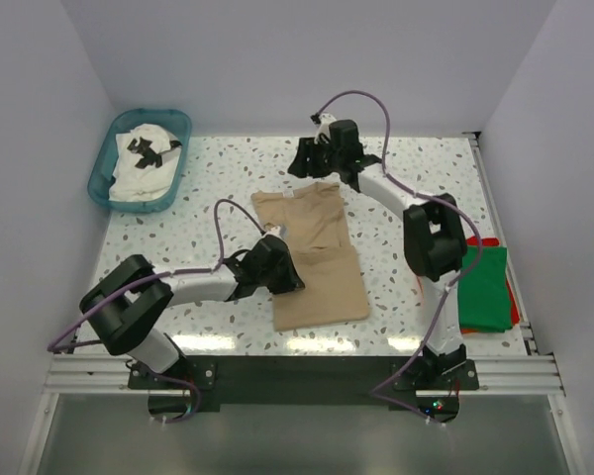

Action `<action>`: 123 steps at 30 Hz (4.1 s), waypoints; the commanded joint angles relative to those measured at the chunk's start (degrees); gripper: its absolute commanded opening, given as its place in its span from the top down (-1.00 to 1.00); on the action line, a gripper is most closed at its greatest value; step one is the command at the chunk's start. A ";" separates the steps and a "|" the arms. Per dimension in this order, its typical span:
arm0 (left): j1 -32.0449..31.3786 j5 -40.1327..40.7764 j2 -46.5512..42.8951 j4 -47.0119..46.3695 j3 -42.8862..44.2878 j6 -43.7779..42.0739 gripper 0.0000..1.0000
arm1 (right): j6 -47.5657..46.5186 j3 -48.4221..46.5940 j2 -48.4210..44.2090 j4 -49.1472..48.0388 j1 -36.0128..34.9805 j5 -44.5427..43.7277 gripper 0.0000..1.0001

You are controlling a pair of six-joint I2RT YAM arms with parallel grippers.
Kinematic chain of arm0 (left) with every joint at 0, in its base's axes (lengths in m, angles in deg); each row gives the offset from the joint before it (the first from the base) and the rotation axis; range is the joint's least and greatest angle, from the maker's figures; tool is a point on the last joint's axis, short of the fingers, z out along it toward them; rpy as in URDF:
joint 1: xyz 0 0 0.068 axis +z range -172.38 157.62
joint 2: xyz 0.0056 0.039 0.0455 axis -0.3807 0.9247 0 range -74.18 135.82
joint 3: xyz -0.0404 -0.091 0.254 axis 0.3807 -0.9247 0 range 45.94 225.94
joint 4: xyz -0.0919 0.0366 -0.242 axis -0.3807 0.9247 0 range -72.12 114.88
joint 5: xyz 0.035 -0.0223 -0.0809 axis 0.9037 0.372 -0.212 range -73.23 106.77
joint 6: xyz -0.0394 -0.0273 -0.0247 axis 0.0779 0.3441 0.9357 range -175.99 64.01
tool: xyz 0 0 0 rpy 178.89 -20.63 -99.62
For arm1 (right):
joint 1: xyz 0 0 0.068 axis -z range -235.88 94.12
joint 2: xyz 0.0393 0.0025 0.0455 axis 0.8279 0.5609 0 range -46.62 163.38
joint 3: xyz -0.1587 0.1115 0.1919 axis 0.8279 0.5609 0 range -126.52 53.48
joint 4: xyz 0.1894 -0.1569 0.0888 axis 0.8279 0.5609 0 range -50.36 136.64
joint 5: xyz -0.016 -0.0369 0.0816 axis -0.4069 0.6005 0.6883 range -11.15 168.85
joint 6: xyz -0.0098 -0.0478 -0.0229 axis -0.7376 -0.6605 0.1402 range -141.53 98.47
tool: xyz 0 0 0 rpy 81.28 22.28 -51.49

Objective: Fold and stack the t-shirts
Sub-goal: Fold the tshirt

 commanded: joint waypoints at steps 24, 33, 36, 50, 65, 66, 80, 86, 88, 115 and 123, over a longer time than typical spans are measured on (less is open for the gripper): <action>9.89 -11.78 -12.78 15.79 -8.57 -5.53 0.86 | -7.46 -17.55 19.63 -1.42 -8.93 -1.71 -0.03; 9.89 -12.39 -13.57 13.51 -11.83 -4.30 0.86 | -8.08 -22.30 23.85 1.93 -10.07 -2.59 0.12; 9.89 -12.92 -13.39 12.89 -12.18 -4.21 0.86 | -7.82 -21.25 23.32 1.40 -10.25 -3.64 0.20; 9.89 -14.50 -13.13 8.15 -17.27 -1.58 0.88 | -1.84 -16.59 17.79 -1.50 -10.07 -16.73 1.00; 9.80 -15.12 -13.39 5.86 -19.82 -0.96 0.90 | 1.06 -10.70 13.74 -8.62 -9.63 -22.02 0.93; 9.89 -15.20 -13.30 5.77 -20.00 -1.05 0.90 | 1.06 -10.70 13.65 -8.97 -9.55 -22.28 0.92; 9.80 -15.55 -14.18 5.24 -18.95 -1.66 0.83 | 0.62 -7.28 9.71 -7.40 -8.67 -23.68 0.11; 9.81 -15.64 -14.97 4.72 -14.91 -3.42 0.64 | 3.60 -4.38 0.85 1.64 -4.72 -23.51 -0.31; 9.80 -15.73 -15.15 4.63 -12.80 -4.56 0.57 | 5.18 0.44 -2.68 3.06 -2.88 -23.33 -0.31; 10.60 -2.72 -45.47 36.71 -18.95 2.29 0.04 | 33.65 79.55 -69.13 16.00 -10.07 4.08 -0.14; 7.52 -1.85 -44.77 38.56 -19.56 4.84 0.05 | 38.58 82.37 -66.60 9.14 -12.80 6.63 -0.15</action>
